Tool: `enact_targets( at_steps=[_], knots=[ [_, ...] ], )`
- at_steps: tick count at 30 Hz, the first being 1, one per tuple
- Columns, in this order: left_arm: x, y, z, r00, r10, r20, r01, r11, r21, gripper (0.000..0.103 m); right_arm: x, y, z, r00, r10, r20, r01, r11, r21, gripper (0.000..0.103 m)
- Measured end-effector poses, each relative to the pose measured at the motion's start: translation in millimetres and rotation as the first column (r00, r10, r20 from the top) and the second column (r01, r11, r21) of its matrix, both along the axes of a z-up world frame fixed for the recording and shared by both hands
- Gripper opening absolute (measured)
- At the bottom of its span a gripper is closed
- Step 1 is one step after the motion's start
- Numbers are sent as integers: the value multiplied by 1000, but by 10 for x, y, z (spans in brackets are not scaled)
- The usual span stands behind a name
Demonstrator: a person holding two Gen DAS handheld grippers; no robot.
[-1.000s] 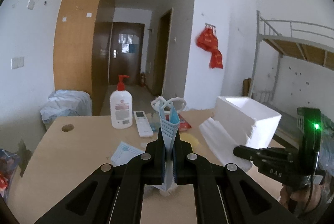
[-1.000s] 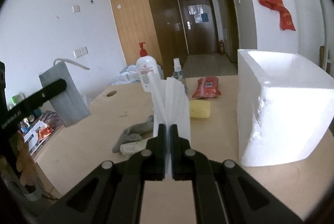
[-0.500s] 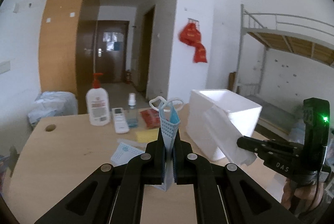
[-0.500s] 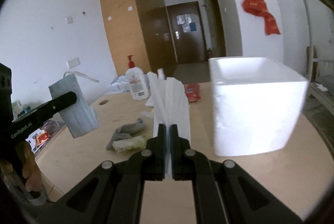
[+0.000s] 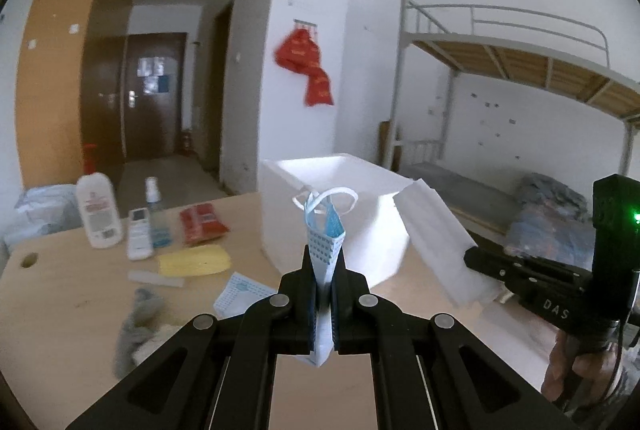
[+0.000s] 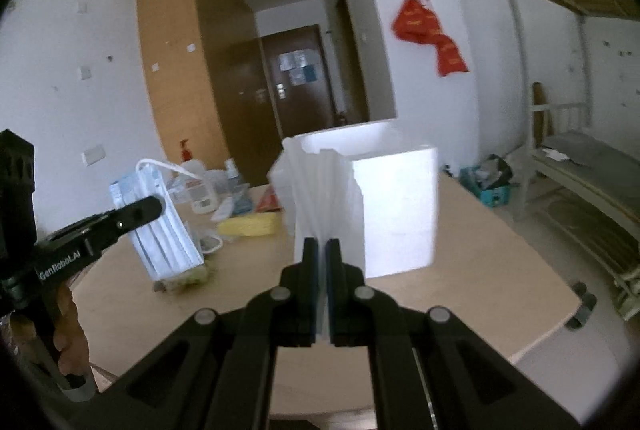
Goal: Organize soft objects
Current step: 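Lift and carry the mask and paper towels over the white foam box with both tools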
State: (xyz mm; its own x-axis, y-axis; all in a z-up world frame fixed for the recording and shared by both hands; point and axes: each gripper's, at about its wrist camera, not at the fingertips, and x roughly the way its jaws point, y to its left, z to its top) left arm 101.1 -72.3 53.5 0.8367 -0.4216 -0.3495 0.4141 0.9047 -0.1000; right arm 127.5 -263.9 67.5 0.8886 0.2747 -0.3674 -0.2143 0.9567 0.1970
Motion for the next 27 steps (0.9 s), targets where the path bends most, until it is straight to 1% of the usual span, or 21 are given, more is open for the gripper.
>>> enact_targets(
  at_steps=[6,17,22,27],
  knots=[
    [-25,-207,11,999,-50,10,50,999,4,6,-56,-102,-19,999,-38,2,38,999,8,6],
    [-40,-217,33,998,-52,19,52,999,10,6,-75,-132,-37,999,-31,8,31,999,11,6],
    [-37,-184,85,998,-53,27,52,999,12,6,-30,-124,32,1000,-27,16,27,1000,12,6],
    [-45,-195,249,997,-55,49,55,998,13,6,-59,-123,166,998,-28,47,28,1000,5,6]
  ],
)
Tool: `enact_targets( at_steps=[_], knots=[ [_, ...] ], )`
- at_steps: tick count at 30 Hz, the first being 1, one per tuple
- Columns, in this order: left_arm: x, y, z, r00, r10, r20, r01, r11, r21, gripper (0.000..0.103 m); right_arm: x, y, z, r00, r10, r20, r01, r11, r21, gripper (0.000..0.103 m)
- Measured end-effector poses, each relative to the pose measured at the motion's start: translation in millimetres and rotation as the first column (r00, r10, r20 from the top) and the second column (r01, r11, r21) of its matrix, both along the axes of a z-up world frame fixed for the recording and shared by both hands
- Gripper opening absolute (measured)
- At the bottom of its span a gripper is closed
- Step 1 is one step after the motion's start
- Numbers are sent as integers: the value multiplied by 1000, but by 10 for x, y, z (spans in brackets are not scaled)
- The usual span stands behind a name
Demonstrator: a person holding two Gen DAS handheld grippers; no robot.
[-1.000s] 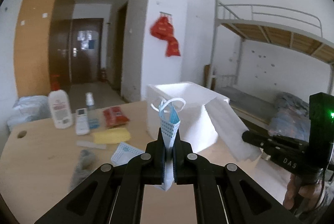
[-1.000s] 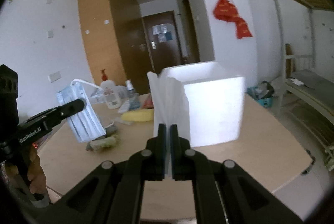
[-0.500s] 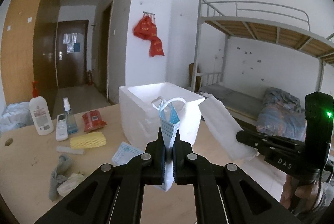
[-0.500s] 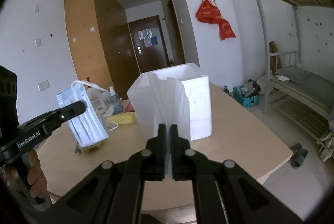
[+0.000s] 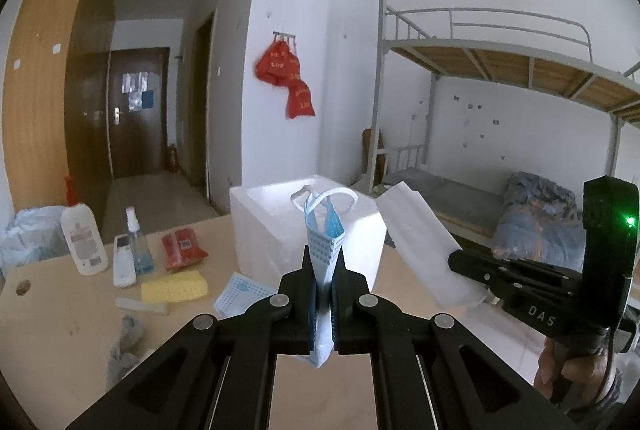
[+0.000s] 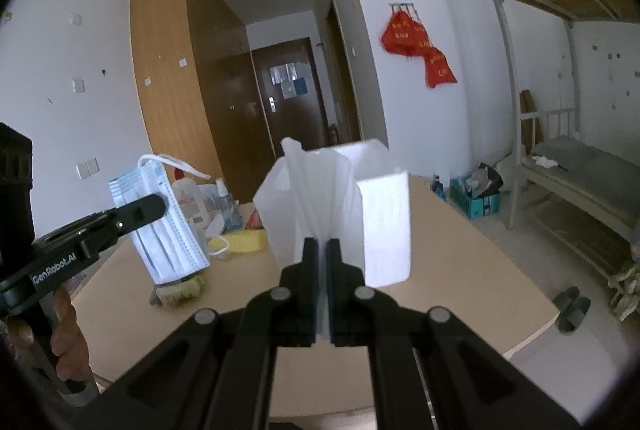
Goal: Organize soft objects
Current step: 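Lift and carry the mask and paper towels over the white foam box with both tools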
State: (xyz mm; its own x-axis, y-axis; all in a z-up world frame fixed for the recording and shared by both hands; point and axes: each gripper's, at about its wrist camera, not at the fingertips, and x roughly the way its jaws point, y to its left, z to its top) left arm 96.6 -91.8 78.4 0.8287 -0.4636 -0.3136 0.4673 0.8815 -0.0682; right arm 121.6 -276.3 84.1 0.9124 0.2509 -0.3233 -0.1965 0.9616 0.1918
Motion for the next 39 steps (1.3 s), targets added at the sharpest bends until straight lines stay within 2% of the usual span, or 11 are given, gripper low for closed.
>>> enact_targets(
  at_steps=[10,18,24,39],
  knots=[
    [88,-122,386,999,-1,37,1,1000,-1,6,92,-41,387,998,15,69,-15,1000,-13,6],
    [321,-219,585,999,-12,40,12,1000,-13,6,274,-47,499,995,33,90,-31,999,-24,6],
    [489,-297,650,998,-23,52,24,1000,-18,6,446,-70,518,996,33,87,-32,999,-19,6],
    [1082,-488,586,999,-54,5,54,998,-27,6,928,-128,480,998,32,45,-32,999,-4,6]
  ],
)
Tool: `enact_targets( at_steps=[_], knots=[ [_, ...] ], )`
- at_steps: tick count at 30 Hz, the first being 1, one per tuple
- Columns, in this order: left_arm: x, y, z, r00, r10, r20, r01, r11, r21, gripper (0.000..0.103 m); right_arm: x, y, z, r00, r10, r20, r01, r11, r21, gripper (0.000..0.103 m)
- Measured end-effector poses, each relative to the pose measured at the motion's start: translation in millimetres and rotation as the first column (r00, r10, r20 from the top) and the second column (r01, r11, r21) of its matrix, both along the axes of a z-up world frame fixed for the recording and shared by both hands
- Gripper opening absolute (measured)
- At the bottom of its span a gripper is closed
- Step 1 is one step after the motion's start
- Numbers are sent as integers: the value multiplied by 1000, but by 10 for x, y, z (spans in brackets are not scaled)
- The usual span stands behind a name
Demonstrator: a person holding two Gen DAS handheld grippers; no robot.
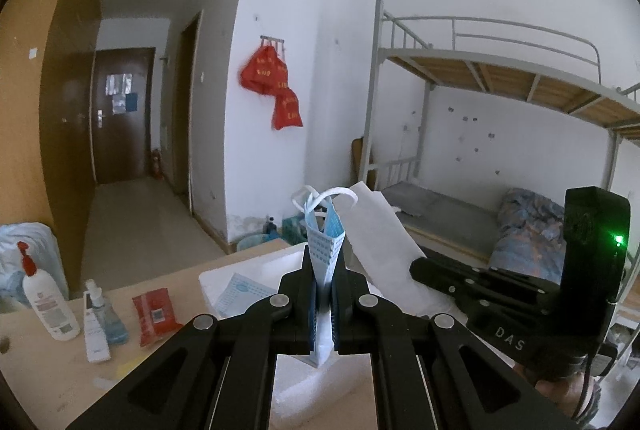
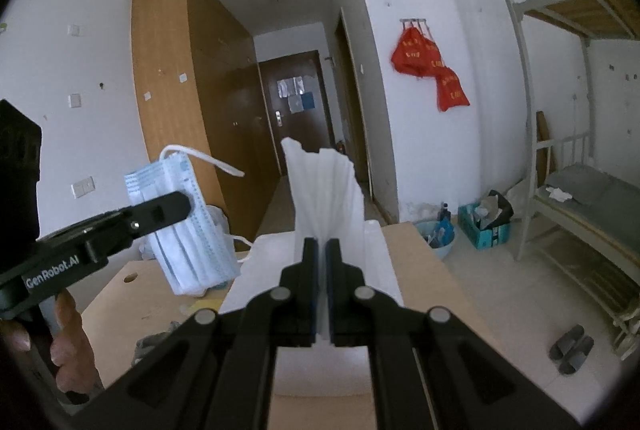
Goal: Organize soft objects
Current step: 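Lift and carry the mask and paper towels over the white foam box with both tools, then lower the left tool into the foam box and open it to drop the mask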
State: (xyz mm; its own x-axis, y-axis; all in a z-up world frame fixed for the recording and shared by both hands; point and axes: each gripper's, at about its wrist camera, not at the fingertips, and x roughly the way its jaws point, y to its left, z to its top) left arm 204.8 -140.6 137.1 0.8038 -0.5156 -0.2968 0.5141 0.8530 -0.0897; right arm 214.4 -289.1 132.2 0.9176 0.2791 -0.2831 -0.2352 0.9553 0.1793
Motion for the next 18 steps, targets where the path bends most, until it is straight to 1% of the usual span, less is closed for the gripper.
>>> enact_targets(
  at_steps=[4,11,18],
  knots=[
    [179,-17,-30,1000,3,-13,-3,1000,-3,6,121,14,-8,1000,2,-10,-2,1000,-3,6],
    [498,-76,-146,997,6,-76,-6,1000,4,6,272,10,-36,999,0,-32,0,1000,-9,6],
    [595,-199,-256,994,-15,-107,20,999,40,6,347,-46,-67,999,-15,-50,15,1000,-1,6]
  ],
)
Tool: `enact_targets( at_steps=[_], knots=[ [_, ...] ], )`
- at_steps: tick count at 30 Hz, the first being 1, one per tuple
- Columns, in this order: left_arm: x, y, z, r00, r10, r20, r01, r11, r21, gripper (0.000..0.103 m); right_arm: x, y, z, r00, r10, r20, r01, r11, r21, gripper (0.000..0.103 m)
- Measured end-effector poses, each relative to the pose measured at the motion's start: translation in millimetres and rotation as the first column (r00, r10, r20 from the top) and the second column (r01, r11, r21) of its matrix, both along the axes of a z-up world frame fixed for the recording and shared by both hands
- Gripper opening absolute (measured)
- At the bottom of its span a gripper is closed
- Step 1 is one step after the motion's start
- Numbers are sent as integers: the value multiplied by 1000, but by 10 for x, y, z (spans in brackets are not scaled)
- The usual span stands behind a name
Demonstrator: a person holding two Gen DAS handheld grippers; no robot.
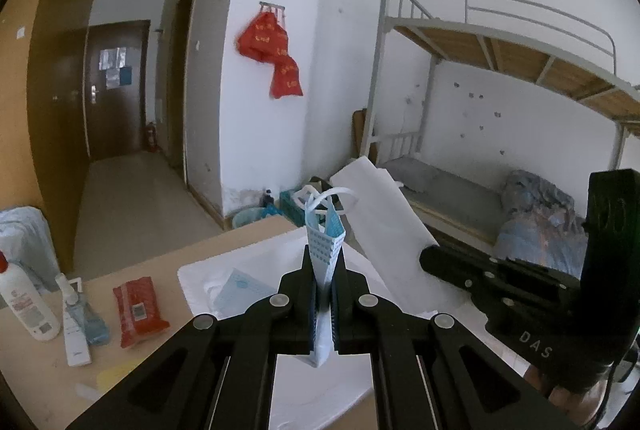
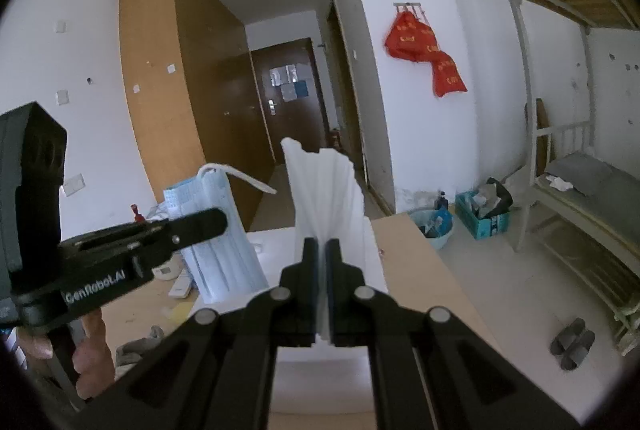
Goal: Organize soft objects
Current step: 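Lower the left tool into the foam box and open it to drop the mask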
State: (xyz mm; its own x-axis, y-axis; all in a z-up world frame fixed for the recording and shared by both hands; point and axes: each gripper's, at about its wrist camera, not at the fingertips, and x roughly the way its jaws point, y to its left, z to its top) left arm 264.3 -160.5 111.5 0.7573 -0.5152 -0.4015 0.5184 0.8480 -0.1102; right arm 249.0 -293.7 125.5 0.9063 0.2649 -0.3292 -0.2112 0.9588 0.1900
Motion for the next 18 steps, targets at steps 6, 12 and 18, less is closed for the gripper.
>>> enact_targets(
  at_steps=[6,12,18],
  knots=[
    [47,-13,25,1000,4,-4,-4,1000,8,6,-3,36,20,1000,6,-4,-6,1000,-7,6],
    [88,-28,9,1000,26,-1,-26,999,26,6,8,37,21,1000,6,-6,-6,1000,-9,6],
    [98,-30,-1,1000,28,-12,-27,999,32,44,29,33,34,1000,1,-3,-1,1000,-10,6]
  ],
)
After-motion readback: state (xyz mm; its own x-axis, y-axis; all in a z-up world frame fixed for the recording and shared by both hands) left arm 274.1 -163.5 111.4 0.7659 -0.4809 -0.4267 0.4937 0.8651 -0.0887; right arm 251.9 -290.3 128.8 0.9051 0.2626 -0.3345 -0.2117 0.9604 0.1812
